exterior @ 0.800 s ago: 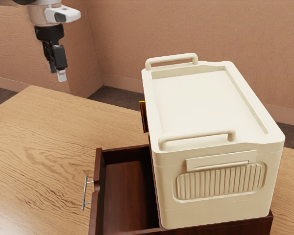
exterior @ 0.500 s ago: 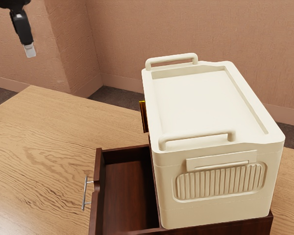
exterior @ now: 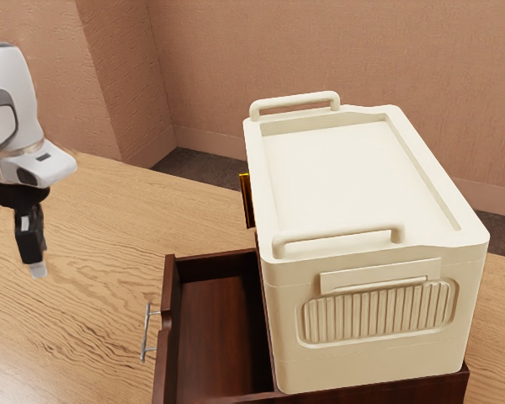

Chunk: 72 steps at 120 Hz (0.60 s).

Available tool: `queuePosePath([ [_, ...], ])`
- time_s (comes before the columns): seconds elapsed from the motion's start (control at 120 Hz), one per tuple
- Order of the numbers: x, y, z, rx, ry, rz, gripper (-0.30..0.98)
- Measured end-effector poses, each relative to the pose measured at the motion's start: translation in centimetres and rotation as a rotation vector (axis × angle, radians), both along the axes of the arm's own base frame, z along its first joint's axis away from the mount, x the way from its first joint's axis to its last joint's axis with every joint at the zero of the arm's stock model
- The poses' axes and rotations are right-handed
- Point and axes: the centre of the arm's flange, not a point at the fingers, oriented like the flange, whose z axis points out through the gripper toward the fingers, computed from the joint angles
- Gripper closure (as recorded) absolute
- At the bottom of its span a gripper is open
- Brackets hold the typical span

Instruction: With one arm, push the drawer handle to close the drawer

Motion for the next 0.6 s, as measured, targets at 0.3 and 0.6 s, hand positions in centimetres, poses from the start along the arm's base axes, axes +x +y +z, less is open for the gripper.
queuePosePath([
  [0.3, -3.8, -3.5, -5.8, -0.026, -0.134, -0.146, 0.53],
  [0.6, -3.6, -5.2, -8.8, -0.058, -0.157, -0.224, 0.69],
])
